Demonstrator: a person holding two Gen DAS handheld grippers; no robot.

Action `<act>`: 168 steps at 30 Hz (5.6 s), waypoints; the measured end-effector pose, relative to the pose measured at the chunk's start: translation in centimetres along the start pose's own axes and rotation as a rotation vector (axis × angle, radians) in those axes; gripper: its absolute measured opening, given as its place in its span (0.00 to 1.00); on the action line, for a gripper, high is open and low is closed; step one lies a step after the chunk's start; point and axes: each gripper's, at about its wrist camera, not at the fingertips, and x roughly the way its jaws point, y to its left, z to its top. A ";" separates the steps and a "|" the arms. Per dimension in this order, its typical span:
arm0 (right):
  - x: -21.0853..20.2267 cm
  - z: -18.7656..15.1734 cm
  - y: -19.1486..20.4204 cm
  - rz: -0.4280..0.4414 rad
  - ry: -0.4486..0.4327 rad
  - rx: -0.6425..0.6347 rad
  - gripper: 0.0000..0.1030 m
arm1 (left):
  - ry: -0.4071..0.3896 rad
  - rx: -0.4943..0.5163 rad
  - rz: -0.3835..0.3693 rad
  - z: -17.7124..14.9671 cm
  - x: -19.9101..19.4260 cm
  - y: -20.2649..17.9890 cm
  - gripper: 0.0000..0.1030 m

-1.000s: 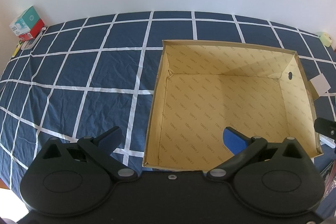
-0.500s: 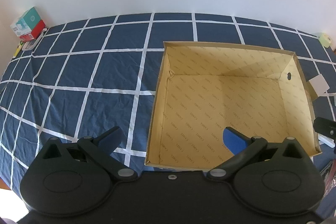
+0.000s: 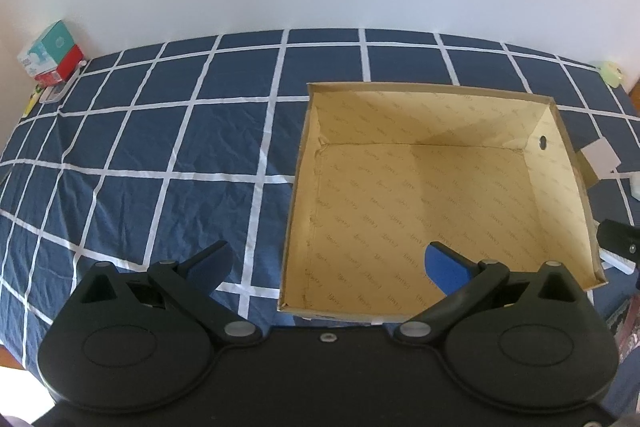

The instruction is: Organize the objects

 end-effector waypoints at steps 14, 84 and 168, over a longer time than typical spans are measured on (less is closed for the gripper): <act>-4.5 -1.8 -5.8 -0.132 -0.048 0.163 1.00 | -0.050 0.168 -0.111 0.6 -2.1 -6.4 1.00; 1.3 -20.2 -44.9 -0.057 0.371 0.614 0.85 | 0.342 0.597 -0.366 -16.9 5.4 -51.6 1.00; 3.2 2.5 -4.8 0.159 0.159 0.164 0.77 | 0.088 0.176 -0.282 3.3 2.8 -13.7 0.94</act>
